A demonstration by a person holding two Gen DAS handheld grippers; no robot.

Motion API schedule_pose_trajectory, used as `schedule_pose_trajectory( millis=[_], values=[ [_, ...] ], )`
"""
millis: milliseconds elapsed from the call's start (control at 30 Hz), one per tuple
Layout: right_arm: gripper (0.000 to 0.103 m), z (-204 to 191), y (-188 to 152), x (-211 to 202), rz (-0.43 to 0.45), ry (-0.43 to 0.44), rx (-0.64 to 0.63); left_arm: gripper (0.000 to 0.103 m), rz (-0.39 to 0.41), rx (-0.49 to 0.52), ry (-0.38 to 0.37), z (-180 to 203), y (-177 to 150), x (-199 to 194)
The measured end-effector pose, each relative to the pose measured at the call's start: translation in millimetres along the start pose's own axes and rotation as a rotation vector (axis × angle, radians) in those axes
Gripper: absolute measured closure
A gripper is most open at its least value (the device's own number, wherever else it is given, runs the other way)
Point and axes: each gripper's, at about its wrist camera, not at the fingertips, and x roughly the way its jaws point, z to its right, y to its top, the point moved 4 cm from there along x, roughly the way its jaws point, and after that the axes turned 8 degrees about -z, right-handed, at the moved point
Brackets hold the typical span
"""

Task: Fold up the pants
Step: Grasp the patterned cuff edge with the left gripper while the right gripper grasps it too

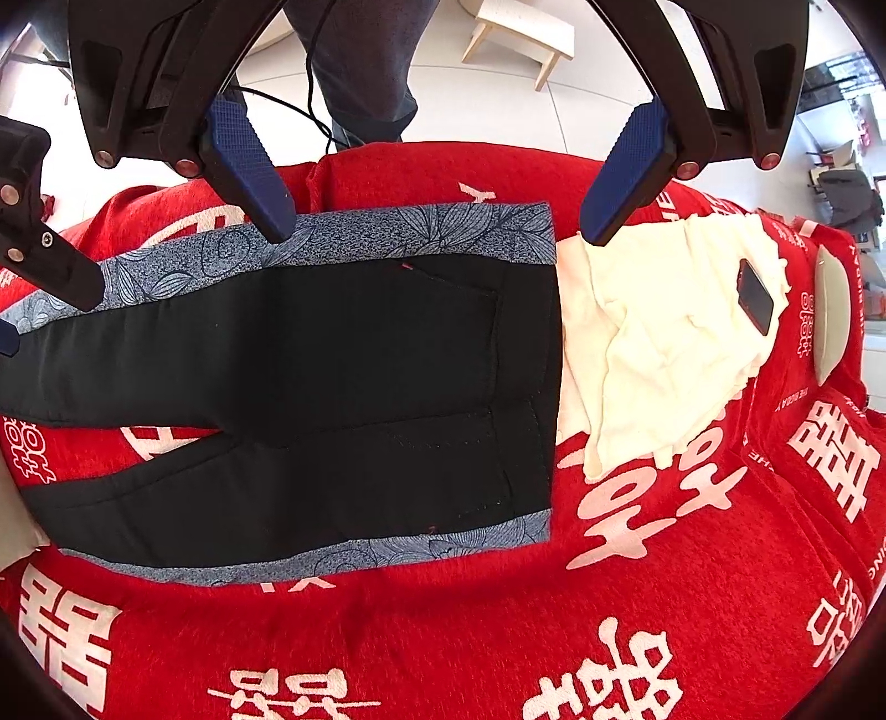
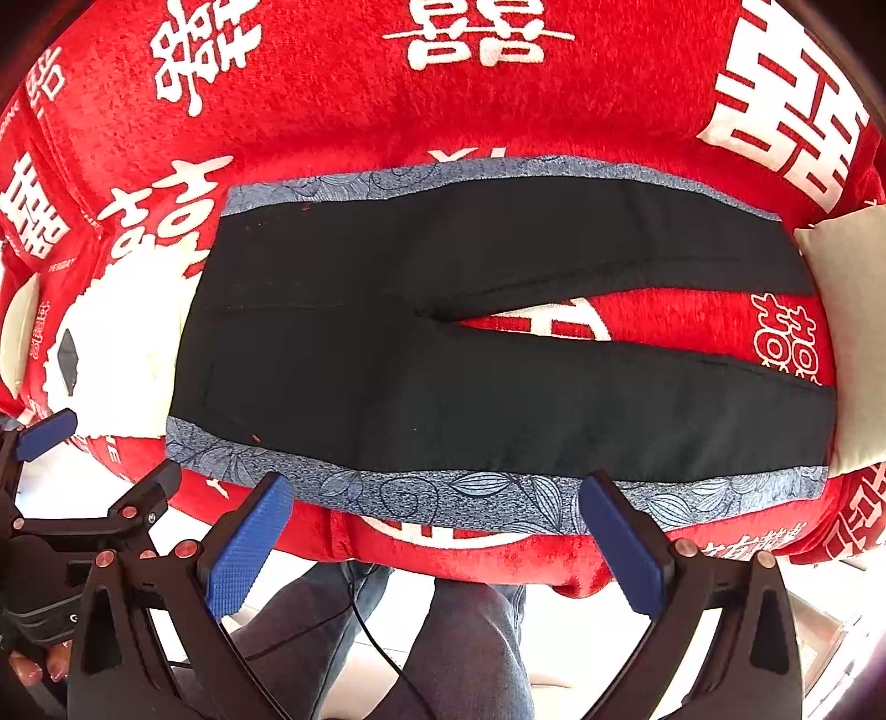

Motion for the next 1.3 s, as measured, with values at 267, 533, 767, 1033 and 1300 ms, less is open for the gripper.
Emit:
schedule_pose_trajectory(
  millis=[267, 533, 767, 1033, 1300],
  values=[
    [0.0, 16.9, 2.5, 4.8, -0.029, 0.013, -0.04, 0.0, -0.023, -0.053, 0.034, 7.1, -0.1, 1.0],
    [0.0, 36.6, 4.8, 10.6, -0.045, -0.004, -0.127, 0.0, -0.088, -0.174, 0.019, 18.4, -13.7, 14.6],
    [0.0, 53.4, -7.2, 20.3, -0.007, 0.321, -0.004, 0.0, -0.066, -0.206, -0.098, 18.2, -19.4, 31.6],
    [0.0, 61.7, -48.4, 96.7, -0.055, 0.499, 0.202, 0.0, -0.078, -0.264, -0.241, 2.7, -41.4, 99.0],
    [0.025, 56.0, -80.8, 166.7, -0.049, 0.721, 0.352, 0.0, -0.022, -0.478, -0.467, -24.6, -69.3, 147.9]
  ],
)
